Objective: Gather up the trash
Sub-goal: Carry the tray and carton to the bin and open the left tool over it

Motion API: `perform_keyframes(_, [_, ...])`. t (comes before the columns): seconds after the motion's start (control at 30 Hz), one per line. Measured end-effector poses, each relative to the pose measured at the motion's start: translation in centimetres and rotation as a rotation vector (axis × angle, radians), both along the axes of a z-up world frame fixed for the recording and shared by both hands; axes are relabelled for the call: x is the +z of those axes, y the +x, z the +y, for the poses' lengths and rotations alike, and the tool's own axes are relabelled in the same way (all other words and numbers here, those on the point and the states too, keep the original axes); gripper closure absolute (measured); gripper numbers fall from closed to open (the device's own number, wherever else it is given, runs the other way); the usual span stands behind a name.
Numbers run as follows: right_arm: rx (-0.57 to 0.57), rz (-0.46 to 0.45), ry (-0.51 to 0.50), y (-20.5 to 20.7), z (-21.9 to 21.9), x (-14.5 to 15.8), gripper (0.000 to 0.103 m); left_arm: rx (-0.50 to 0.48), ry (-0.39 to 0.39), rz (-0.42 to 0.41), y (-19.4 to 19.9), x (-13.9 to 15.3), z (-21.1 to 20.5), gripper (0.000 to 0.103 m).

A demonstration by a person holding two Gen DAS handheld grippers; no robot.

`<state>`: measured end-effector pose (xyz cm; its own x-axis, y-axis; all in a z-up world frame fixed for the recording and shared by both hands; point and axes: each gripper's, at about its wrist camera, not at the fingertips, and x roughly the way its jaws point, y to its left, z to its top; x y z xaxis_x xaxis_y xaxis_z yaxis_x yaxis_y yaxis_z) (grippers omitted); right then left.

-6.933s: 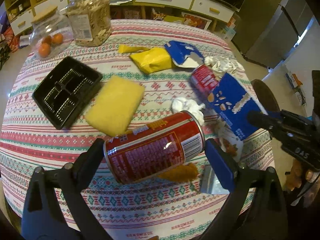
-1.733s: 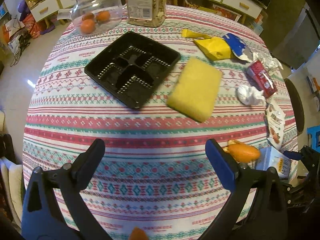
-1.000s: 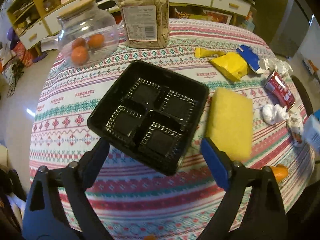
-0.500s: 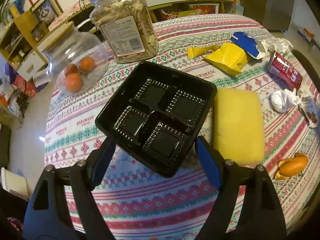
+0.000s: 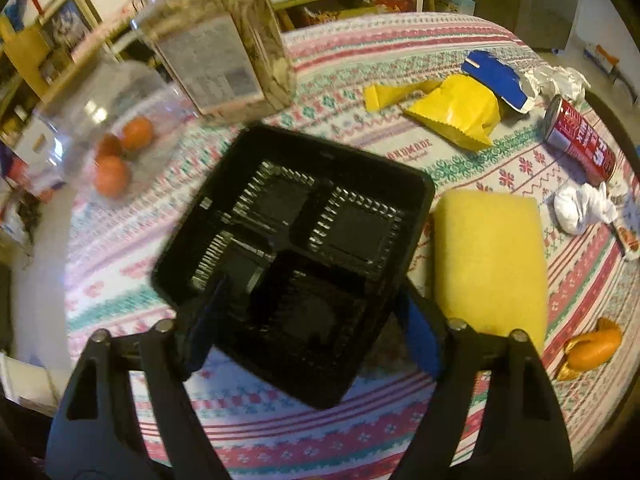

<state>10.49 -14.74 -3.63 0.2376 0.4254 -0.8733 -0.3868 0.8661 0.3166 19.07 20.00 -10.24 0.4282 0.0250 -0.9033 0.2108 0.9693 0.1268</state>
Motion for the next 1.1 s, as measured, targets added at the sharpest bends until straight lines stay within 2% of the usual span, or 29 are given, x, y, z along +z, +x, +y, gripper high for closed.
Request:
perform_keyframes(0.07, [-0.008, -0.001, 0.0, 0.2, -0.3, 0.0, 0.051, 0.002, -0.038, -0.001, -0.1, -0.1, 0.0, 0.042])
perform_keyframes(0.13, [-0.018, -0.01, -0.002, 0.3, -0.5, 0.1, 0.051, 0.017, -0.042, -0.005, -0.2, 0.1, 0.0, 0.042])
perform_keyframes(0.33, [-0.054, -0.052, -0.011, 0.6, -1.7, 1.2, 0.051, 0.072, 0.018, -0.037, -1.3, 1.3, 0.0, 0.042])
perform_keyframes(0.53, [-0.089, -0.104, -0.048, 0.7, -3.3, 2.1, 0.051, 0.098, 0.009, -0.1, -3.5, 4.7, -1.1, 0.042])
perform_keyframes(0.73, [-0.141, -0.137, -0.069, 0.8, -5.5, 2.7, 0.051, 0.071, -0.014, -0.13, -5.1, 7.4, -5.2, 0.042])
perform_keyframes(1.0, [-0.219, -0.155, -0.095, 0.5, -9.0, 2.7, 0.051, -0.016, -0.085, -0.143, -5.5, 8.9, -13.1, 0.042])
perform_keyframes(1.1, [-0.248, -0.158, -0.109, 0.4, -10.4, 2.6, 0.051, -0.065, -0.089, -0.144, -5.6, 9.2, -16.5, 0.042])
